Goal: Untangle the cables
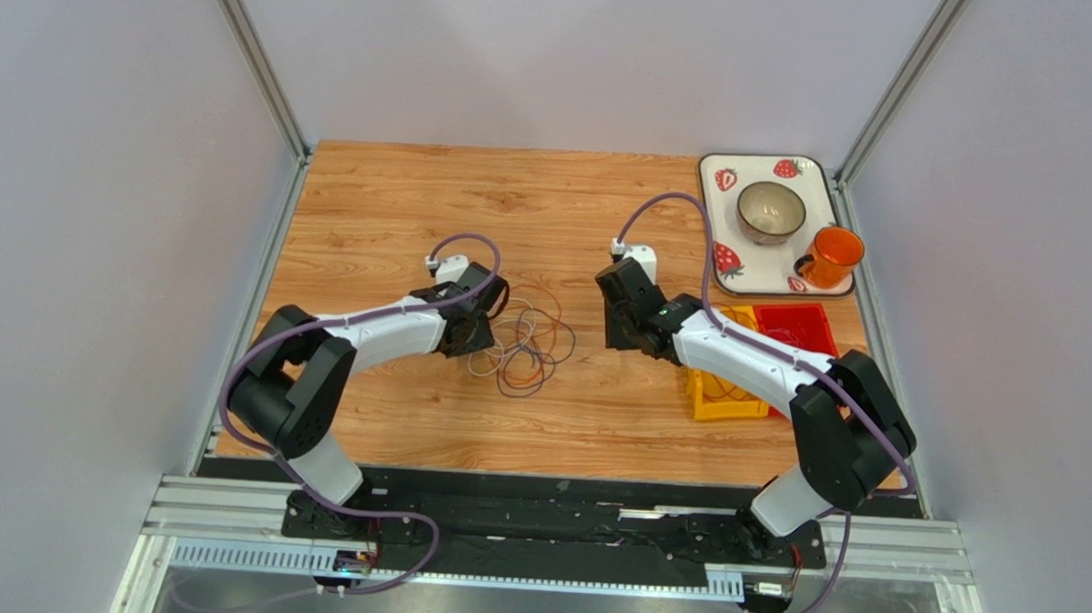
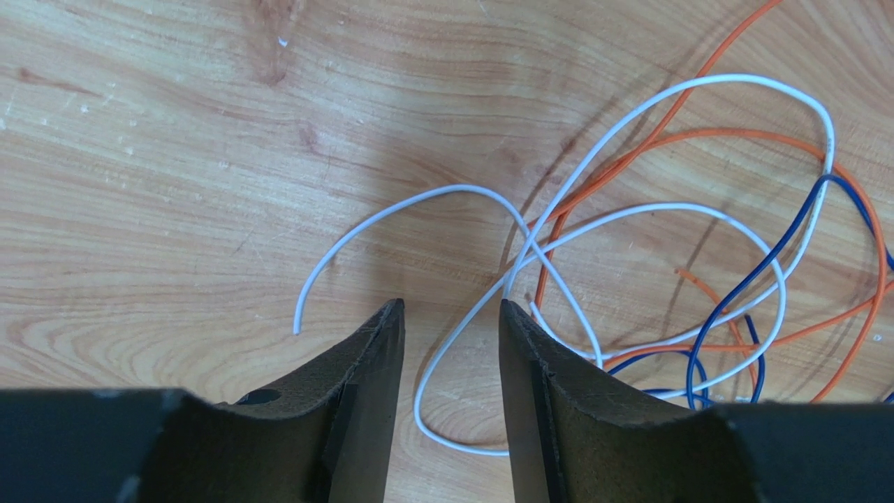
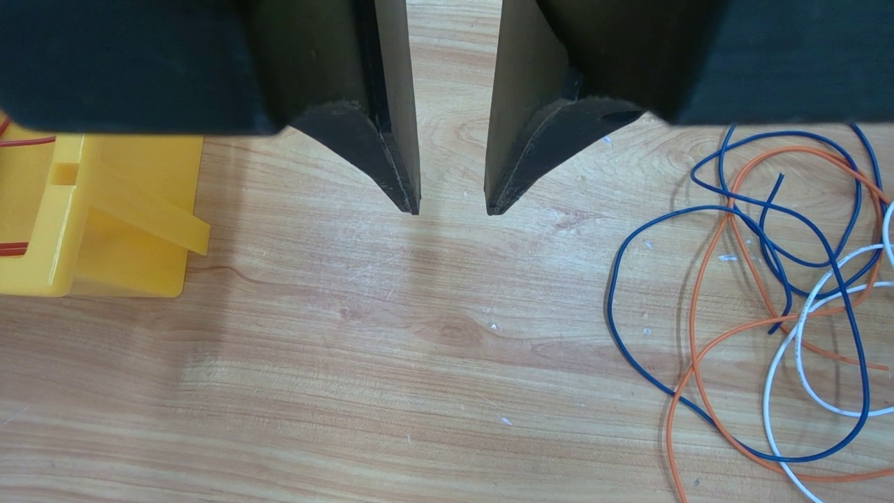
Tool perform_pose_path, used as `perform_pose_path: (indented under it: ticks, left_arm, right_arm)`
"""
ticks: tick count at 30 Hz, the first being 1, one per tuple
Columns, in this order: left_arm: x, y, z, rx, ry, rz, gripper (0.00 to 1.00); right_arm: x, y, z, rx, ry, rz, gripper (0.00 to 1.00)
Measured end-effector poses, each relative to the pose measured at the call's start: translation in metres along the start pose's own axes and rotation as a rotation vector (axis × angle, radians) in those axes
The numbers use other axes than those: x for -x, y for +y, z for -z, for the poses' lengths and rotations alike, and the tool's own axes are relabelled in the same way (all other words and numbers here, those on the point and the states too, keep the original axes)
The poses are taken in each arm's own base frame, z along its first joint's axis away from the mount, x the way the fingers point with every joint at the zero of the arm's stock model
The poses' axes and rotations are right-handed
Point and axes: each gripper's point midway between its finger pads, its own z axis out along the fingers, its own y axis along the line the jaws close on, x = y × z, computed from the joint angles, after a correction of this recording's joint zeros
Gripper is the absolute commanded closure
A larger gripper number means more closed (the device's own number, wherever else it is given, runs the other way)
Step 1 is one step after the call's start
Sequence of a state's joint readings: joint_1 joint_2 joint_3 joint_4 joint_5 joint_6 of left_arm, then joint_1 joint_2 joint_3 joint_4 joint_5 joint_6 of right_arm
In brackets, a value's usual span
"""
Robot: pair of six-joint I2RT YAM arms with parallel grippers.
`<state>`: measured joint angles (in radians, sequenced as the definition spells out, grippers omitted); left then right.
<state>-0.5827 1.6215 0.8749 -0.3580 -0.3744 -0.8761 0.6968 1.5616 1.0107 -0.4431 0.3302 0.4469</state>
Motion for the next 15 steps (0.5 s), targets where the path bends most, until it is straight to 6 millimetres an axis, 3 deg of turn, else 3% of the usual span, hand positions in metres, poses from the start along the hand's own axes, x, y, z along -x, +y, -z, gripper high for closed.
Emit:
perform_pose_path:
  ticks: [15]
  left_arm:
    - [0.006,-0.0052,-0.0039,-0.015,-0.03,0.0,0.54]
  right_arm:
    - [-0.0011,0.0019,0.0002,0.015,0.008,0.005,0.67]
